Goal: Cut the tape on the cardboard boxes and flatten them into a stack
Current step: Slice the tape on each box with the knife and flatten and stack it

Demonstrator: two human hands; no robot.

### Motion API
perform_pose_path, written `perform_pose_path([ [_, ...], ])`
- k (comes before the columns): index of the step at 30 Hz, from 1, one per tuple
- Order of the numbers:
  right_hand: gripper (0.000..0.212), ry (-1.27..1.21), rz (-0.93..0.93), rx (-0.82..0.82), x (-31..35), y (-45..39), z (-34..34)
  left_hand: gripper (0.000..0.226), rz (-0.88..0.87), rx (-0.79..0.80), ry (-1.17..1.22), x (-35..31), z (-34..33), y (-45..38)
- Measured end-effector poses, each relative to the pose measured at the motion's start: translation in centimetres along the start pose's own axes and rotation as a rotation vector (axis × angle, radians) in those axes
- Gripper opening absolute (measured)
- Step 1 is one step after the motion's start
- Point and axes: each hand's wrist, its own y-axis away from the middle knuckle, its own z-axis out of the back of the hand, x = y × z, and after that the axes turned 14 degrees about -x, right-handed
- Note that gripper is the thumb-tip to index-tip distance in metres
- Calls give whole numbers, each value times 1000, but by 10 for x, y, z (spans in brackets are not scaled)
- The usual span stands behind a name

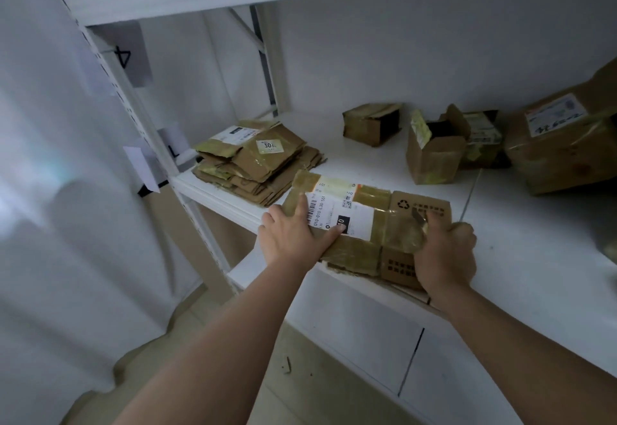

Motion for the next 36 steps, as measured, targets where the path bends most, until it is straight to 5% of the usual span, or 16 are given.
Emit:
perform_pose_path([
  [10,57,-6,-3,-164,97,-46,-26,102,-138,-246,46,44,14,-115],
  [25,56,-54,-130,-226,336,-64,-92,98,-269,-315,93,215,24,-322],
  [30,53,15,-134,-215,347,-68,-115,100,-238,-207,129,226,-6,-334],
  [36,57,198,-192,143,306,-39,-168,99,-200,227,168,236,-82,-304],
])
